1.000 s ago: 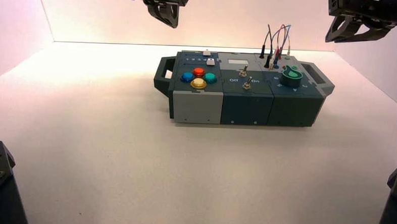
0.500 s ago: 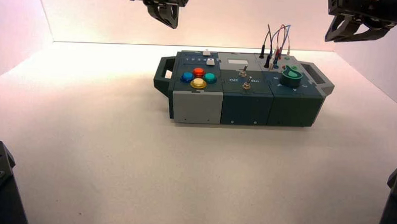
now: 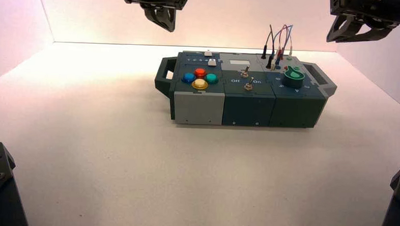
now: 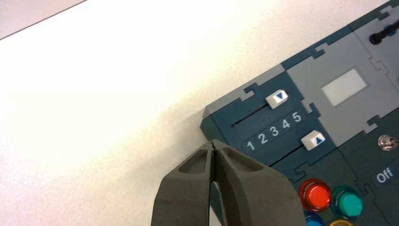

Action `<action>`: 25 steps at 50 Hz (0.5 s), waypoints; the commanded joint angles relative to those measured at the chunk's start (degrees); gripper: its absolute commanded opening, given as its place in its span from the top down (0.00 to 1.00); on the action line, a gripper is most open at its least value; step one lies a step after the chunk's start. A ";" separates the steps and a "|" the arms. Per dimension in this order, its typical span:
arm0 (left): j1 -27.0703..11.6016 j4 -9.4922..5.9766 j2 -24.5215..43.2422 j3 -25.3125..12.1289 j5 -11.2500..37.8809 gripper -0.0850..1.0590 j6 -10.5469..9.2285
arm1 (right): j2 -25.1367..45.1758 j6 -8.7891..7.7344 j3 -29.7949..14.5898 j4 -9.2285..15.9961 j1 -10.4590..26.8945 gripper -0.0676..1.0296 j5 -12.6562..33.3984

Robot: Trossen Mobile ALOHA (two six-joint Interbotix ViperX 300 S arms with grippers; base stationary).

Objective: Push the red button with the right gripper.

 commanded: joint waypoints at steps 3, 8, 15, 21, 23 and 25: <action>1.05 0.09 -2.99 0.26 -0.53 0.95 0.00 | -0.35 0.00 -1.93 0.70 3.25 0.73 -0.35; 1.58 0.09 -3.52 1.14 -0.53 0.95 0.00 | -0.35 0.09 -2.29 1.14 5.10 0.73 -0.26; 2.20 0.09 -4.92 2.11 -0.53 0.95 0.09 | -0.18 0.18 -2.55 2.46 6.06 0.73 -0.18; 2.64 0.18 -5.80 2.81 -0.79 0.95 0.18 | 0.35 0.18 -2.72 3.16 6.24 0.73 -0.53; 2.64 0.18 -5.89 2.99 -0.79 0.95 0.18 | 0.62 0.18 -2.90 3.16 6.33 0.74 -0.62; 2.72 0.18 -6.06 3.08 -0.79 0.95 0.18 | 0.97 0.18 -3.16 3.25 6.68 0.75 -0.62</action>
